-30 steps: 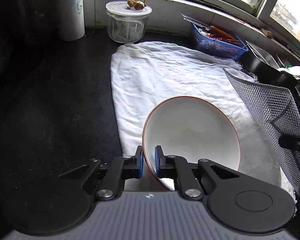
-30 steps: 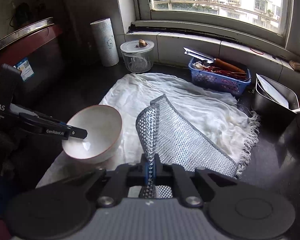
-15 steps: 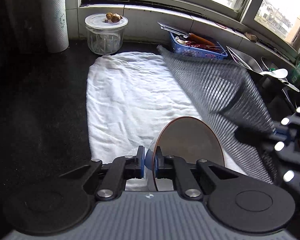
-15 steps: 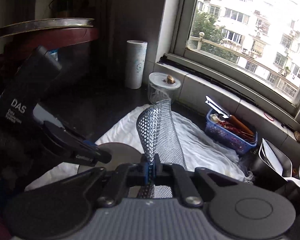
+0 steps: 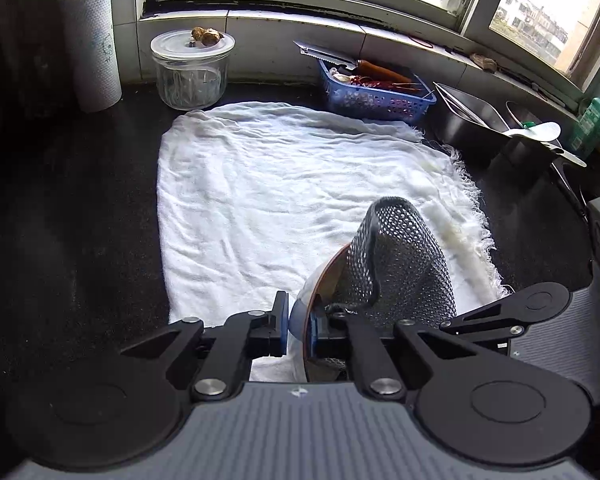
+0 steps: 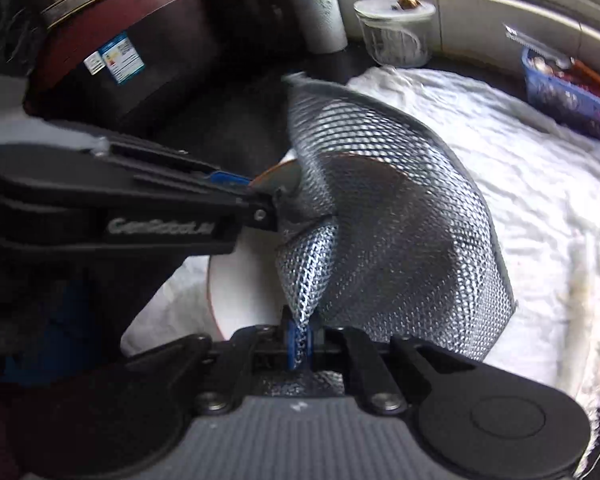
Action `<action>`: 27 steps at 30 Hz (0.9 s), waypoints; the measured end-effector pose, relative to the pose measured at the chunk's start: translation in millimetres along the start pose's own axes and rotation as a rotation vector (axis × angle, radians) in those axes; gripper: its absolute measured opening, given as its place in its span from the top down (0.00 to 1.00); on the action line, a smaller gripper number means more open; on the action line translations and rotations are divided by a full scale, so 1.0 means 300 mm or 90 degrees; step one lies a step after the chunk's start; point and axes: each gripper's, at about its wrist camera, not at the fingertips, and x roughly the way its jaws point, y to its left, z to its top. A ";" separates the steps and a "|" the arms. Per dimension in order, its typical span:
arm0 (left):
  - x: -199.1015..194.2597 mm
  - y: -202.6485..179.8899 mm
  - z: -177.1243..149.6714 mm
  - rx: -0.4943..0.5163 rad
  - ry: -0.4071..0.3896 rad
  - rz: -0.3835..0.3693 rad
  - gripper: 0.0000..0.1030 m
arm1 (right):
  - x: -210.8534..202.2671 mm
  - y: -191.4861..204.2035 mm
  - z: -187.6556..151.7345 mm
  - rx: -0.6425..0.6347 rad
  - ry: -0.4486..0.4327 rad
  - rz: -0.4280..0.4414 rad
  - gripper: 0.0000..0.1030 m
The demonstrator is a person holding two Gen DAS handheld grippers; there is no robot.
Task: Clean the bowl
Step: 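Lift the mesh cloth with the right gripper toward the bowl in the left gripper, then rub the mesh cloth inside the bowl with the right gripper while the left gripper holds the bowl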
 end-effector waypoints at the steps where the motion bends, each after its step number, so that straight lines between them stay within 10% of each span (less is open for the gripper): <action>1: -0.001 -0.001 0.000 0.005 -0.001 -0.002 0.90 | 0.002 0.002 0.000 -0.006 0.001 -0.006 0.98; 12: 0.011 -0.027 0.020 0.167 0.050 0.010 0.81 | 0.018 0.082 -0.019 -0.148 0.014 -0.105 0.97; 27: 0.036 0.177 -0.099 -0.286 0.018 -0.109 0.85 | 0.021 0.041 -0.018 0.058 -0.034 -0.034 0.92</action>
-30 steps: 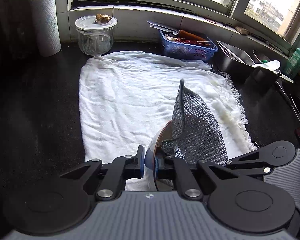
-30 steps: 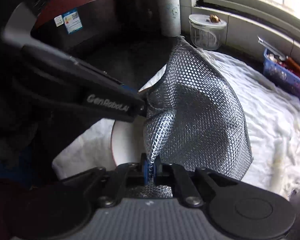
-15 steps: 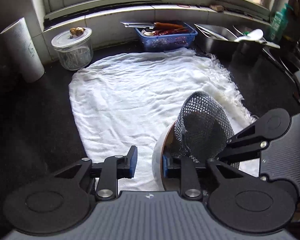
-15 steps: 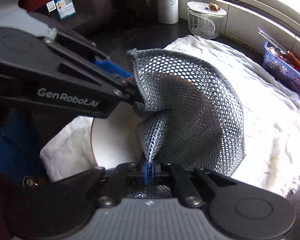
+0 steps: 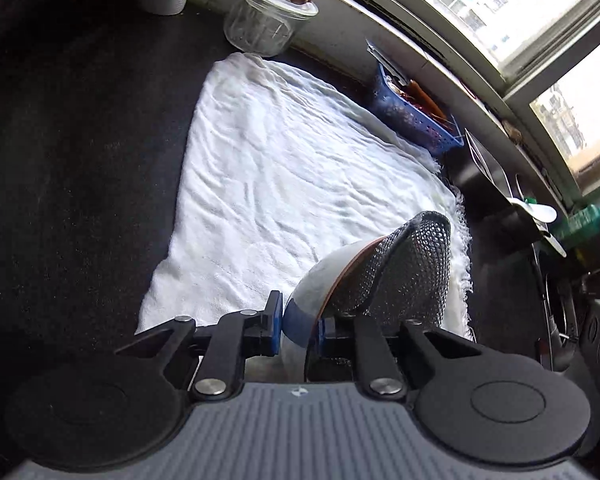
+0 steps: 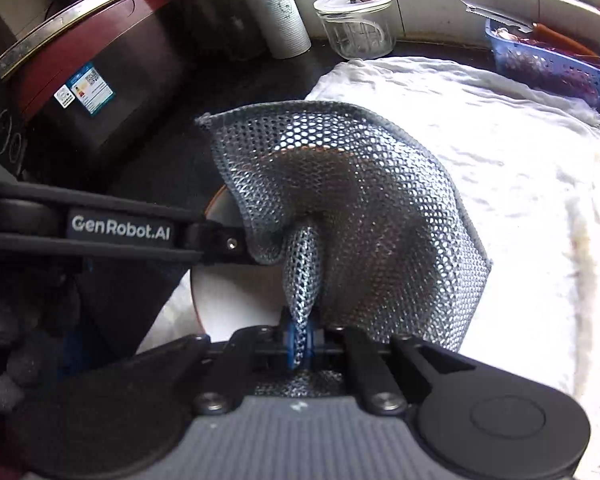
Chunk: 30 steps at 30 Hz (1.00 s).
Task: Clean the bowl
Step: 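Rub the mesh cloth inside the bowl with the right gripper while the left gripper holds the bowl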
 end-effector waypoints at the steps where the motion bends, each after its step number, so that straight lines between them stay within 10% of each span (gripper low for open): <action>1: 0.007 0.006 0.004 -0.021 -0.004 -0.010 0.85 | 0.001 0.010 0.001 -0.011 -0.003 -0.007 0.93; 9: 0.059 -0.024 0.001 0.028 -0.008 -0.039 0.85 | -0.002 0.016 0.025 -0.129 -0.019 -0.117 0.95; 19: 0.041 -0.219 0.009 0.424 0.046 0.111 0.91 | -0.005 0.068 -0.032 -0.321 0.038 -0.159 0.95; 25: 0.034 -0.119 -0.004 0.237 0.045 0.051 0.93 | -0.024 0.039 -0.029 -0.258 0.020 -0.157 0.96; 30: 0.026 -0.009 -0.031 0.059 0.022 -0.006 0.90 | -0.030 -0.021 -0.036 -0.011 -0.006 -0.051 0.97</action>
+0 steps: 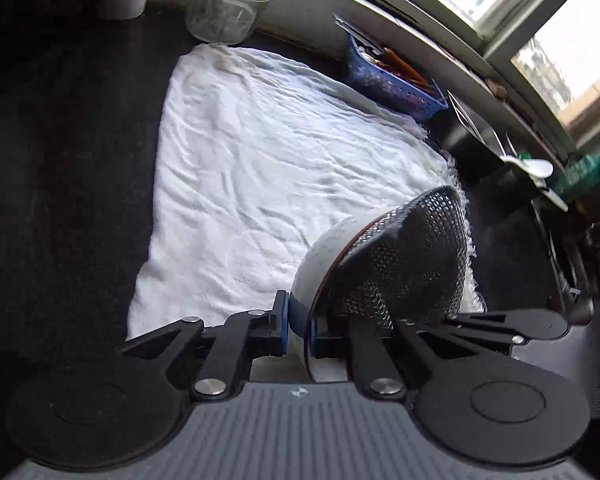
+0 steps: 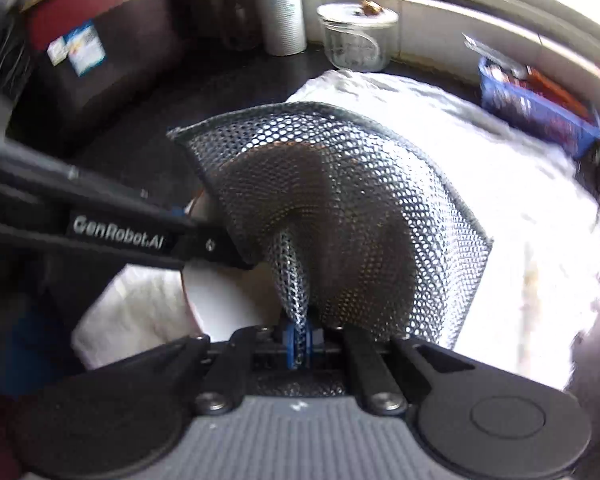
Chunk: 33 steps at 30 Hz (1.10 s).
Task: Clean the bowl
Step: 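Rub the mesh cloth inside the bowl with the right gripper while the left gripper holds the bowl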
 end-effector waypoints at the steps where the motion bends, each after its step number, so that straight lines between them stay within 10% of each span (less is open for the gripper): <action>1: 0.003 0.012 -0.001 -0.019 0.005 -0.003 0.90 | 0.005 -0.004 -0.003 0.029 -0.003 0.019 0.98; 6: 0.015 0.080 -0.008 -0.122 0.024 -0.052 0.89 | 0.029 0.001 0.020 0.077 0.000 0.051 0.97; 14: 0.070 0.069 -0.013 -0.167 0.030 -0.101 0.89 | 0.042 0.051 0.061 -0.114 -0.012 -0.075 0.96; 22: 0.007 -0.184 0.027 0.303 -0.001 0.093 0.87 | 0.023 0.056 0.021 -0.199 0.007 -0.098 0.96; 26: 0.012 -0.233 0.012 0.399 -0.009 0.122 0.93 | -0.003 0.038 0.017 -0.196 0.007 -0.107 0.97; 33: 0.010 -0.141 -0.003 0.195 -0.010 0.060 0.93 | 0.016 -0.011 0.034 -0.057 0.009 -0.057 0.97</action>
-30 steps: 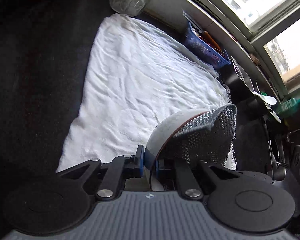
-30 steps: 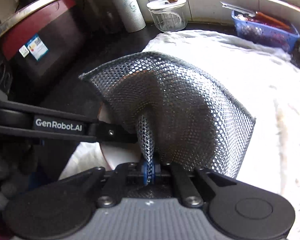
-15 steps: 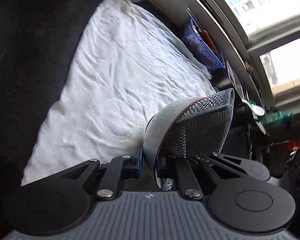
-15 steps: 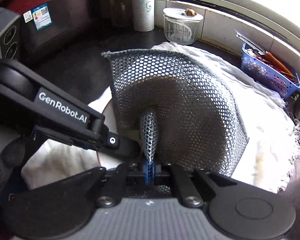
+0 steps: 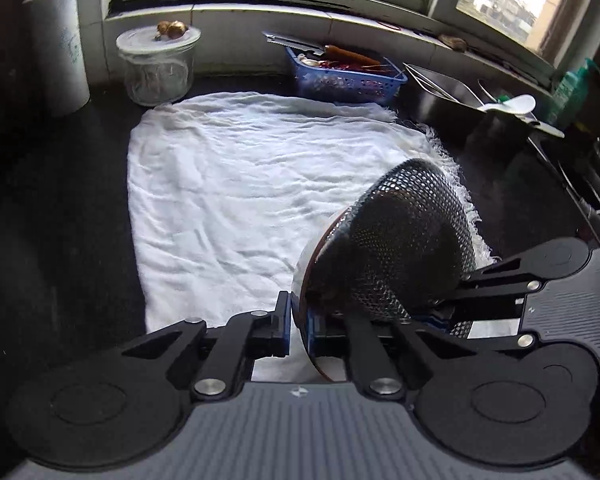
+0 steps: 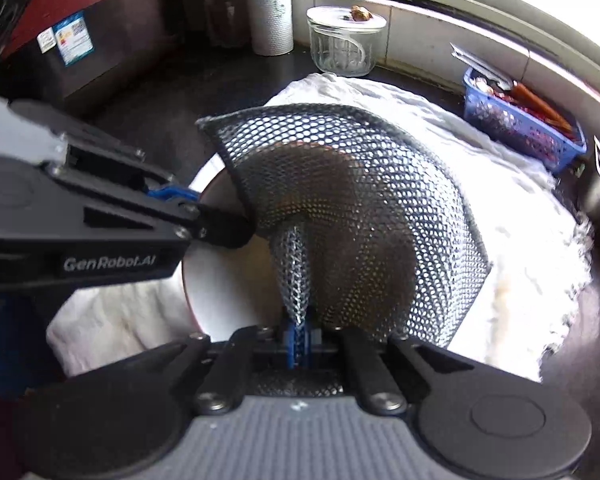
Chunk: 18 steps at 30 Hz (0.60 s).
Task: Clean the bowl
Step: 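Rub the mesh cloth inside the bowl with the right gripper while the left gripper holds the bowl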
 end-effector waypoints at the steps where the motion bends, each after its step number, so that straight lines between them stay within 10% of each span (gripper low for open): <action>1: 0.003 0.018 -0.013 -0.035 0.003 -0.007 0.93 | 0.009 -0.007 -0.001 0.032 0.002 0.016 0.98; 7: 0.048 0.213 -0.085 -0.347 0.046 -0.139 0.89 | 0.036 -0.046 -0.007 0.184 -0.004 0.105 0.98; 11: 0.071 0.258 -0.114 -0.440 0.050 -0.203 0.87 | 0.034 -0.038 0.002 0.189 -0.010 0.100 0.98; 15: 0.105 0.259 -0.120 -0.467 0.041 -0.236 0.87 | 0.020 0.009 0.029 0.092 -0.023 0.034 0.97; 18: 0.086 0.203 -0.075 -0.340 0.036 -0.191 0.87 | 0.032 0.003 0.035 0.078 -0.023 0.022 0.98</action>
